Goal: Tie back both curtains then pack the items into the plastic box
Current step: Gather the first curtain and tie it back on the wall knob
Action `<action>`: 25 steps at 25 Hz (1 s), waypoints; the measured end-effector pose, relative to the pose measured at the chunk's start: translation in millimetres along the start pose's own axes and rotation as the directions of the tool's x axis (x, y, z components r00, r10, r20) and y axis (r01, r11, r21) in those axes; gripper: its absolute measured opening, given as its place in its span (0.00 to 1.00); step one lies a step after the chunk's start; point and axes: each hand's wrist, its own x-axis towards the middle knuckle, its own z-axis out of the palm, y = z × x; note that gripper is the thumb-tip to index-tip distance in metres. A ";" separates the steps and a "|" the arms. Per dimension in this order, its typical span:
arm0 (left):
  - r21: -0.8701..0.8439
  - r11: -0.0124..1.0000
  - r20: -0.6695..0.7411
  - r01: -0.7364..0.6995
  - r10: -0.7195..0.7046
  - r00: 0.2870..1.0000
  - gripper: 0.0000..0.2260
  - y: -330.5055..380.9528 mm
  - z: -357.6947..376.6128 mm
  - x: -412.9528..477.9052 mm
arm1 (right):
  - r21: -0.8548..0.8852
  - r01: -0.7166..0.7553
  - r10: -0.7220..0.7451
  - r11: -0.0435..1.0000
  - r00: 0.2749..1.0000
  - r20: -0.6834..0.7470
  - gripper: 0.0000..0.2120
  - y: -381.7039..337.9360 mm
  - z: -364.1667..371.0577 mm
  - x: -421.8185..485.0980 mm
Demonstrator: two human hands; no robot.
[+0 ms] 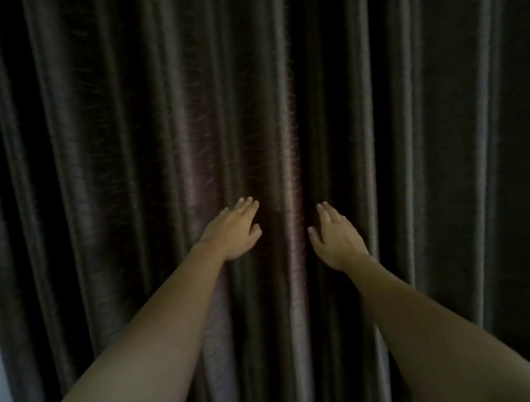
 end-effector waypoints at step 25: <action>-0.112 0.991 -0.815 -0.076 -0.048 0.577 0.28 -1.9 -125.1 229.8 | 0.345 0.585 -0.492 0.734 0.809 -0.322 0.33 26.2 34.2 231.4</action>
